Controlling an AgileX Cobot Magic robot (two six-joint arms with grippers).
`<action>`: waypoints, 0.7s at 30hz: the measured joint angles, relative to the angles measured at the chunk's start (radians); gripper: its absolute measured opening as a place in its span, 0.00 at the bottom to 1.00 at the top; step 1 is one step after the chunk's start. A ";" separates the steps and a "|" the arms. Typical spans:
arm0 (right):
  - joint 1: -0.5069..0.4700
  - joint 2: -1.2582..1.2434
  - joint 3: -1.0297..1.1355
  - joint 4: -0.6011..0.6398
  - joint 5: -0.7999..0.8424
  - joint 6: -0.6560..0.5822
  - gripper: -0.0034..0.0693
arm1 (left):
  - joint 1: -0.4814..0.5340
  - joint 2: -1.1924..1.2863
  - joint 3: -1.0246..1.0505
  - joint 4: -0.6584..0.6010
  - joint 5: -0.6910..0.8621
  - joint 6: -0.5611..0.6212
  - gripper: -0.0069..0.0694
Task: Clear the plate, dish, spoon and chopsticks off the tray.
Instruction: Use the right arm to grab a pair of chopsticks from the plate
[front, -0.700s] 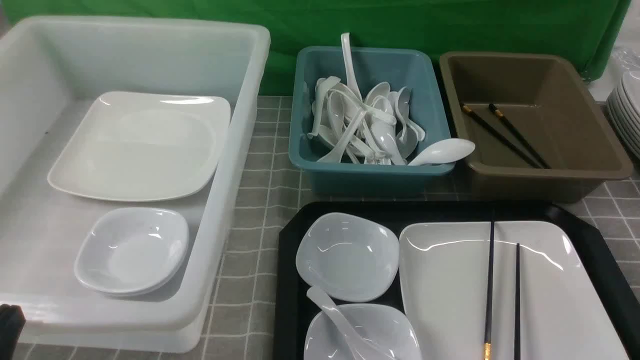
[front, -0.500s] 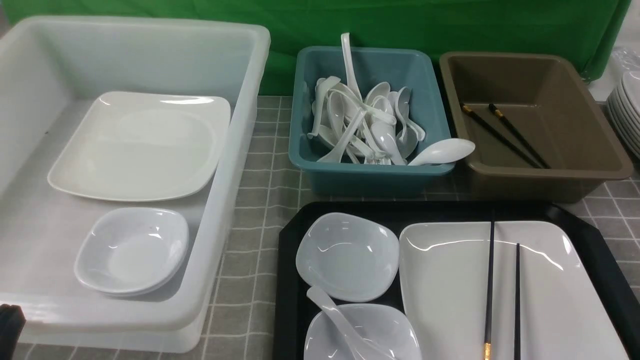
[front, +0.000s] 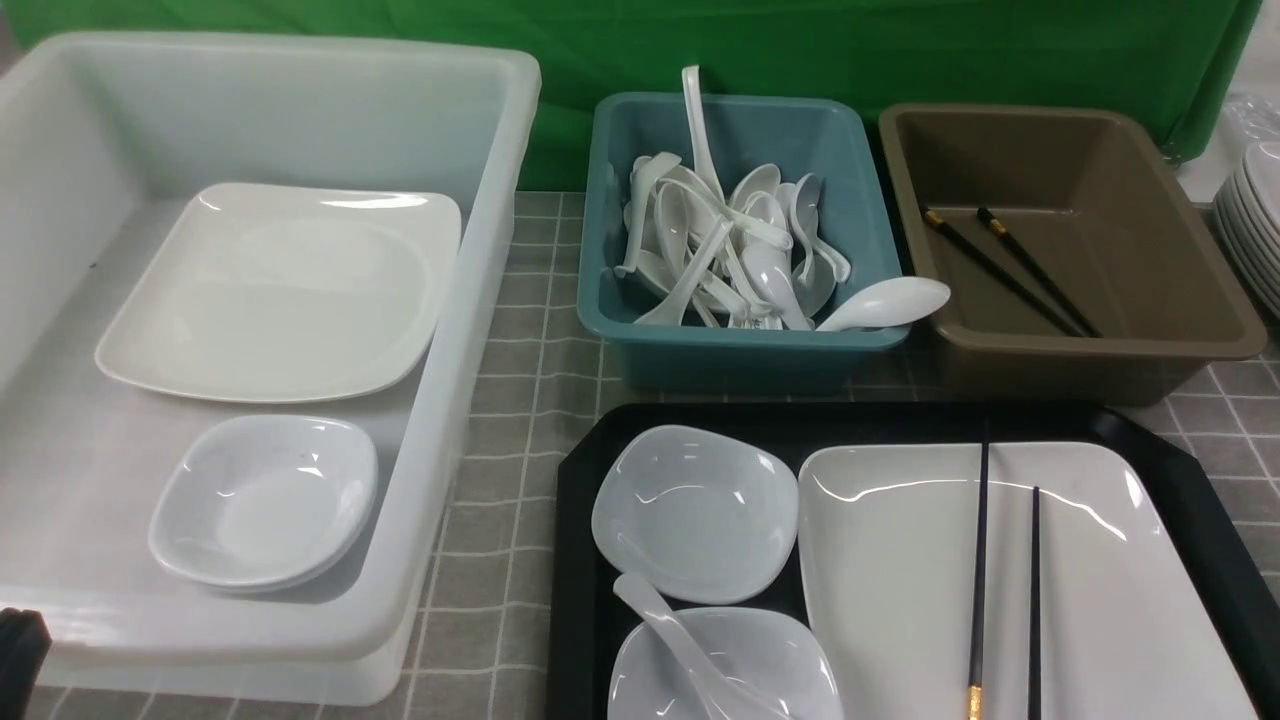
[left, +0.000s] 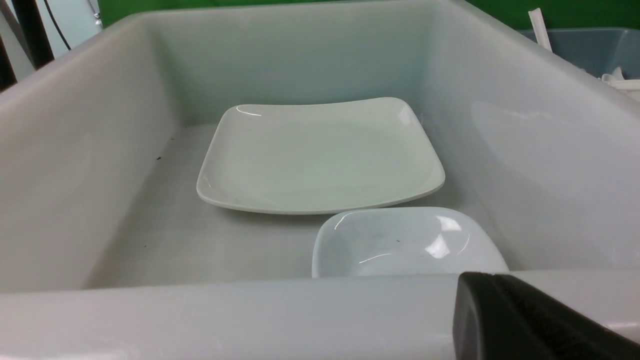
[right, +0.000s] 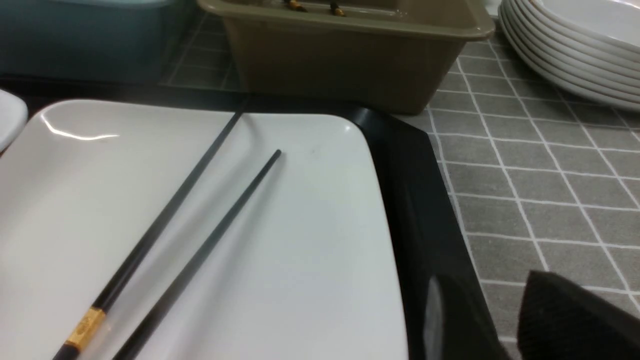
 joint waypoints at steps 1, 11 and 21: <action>0.000 0.000 0.000 0.000 0.000 0.000 0.38 | 0.000 0.000 0.000 0.007 0.000 0.008 0.09; 0.000 0.000 0.000 0.003 -0.027 0.000 0.38 | 0.000 0.000 0.000 0.058 -0.071 0.103 0.09; 0.000 0.000 0.000 0.214 -0.312 0.468 0.38 | 0.000 0.000 0.000 -0.148 -0.368 -0.055 0.09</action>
